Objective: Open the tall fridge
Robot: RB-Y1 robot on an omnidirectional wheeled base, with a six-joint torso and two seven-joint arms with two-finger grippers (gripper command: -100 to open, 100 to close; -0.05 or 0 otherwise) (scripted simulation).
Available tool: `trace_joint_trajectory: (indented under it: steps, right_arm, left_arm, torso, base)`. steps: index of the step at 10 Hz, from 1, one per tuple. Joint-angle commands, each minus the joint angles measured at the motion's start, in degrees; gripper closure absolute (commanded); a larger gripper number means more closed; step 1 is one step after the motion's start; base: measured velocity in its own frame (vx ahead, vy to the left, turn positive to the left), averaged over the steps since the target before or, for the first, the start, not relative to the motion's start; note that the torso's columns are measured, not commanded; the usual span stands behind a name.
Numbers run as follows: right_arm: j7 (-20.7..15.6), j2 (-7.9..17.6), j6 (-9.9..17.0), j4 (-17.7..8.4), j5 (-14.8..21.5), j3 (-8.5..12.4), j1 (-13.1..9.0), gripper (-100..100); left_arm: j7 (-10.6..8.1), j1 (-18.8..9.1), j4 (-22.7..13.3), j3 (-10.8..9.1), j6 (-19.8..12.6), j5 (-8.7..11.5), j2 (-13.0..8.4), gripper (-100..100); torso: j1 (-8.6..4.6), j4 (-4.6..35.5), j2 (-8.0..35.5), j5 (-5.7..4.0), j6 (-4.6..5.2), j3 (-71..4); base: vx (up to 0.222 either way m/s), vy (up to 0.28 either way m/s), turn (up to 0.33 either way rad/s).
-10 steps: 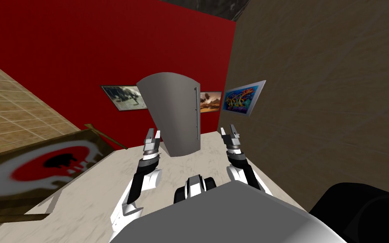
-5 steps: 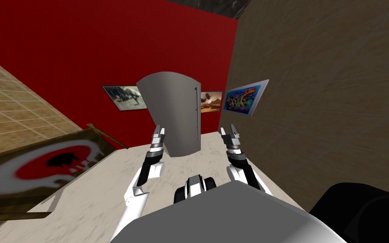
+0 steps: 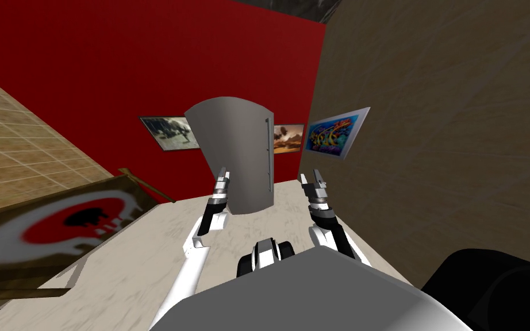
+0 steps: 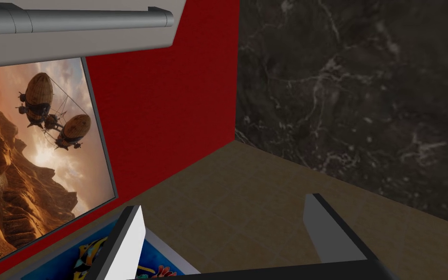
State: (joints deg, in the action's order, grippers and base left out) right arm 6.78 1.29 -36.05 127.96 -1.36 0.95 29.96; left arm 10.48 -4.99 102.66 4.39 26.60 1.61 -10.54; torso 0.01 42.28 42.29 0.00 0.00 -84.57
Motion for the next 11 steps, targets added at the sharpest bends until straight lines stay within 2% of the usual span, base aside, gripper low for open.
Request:
trace_joint_trajectory:
  steps: [1, 11]
  right_arm:
    - [0.0, 0.0, 0.0, 0.0, 0.0, 0.0, 0.0, 0]
    - [0.0, 0.0, 0.0, 0.0, 0.0, 0.0, 0.0, 0]
  left_arm:
    - [0.22, -4.0, -4.2, 0.24, -1.0, -0.2, -0.3, -100]
    - [2.43, -21.2, -21.5, 1.63, -6.6, -1.4, -0.4, -100]
  torso:
    - [0.01, 0.0, 0.0, 0.01, 0.0, 0.0]
    - [-0.03, 0.0, 0.0, -0.01, 0.0, 0.0]
  base:
    - [0.025, -0.014, 0.009]
    - [0.024, -0.019, 0.005]
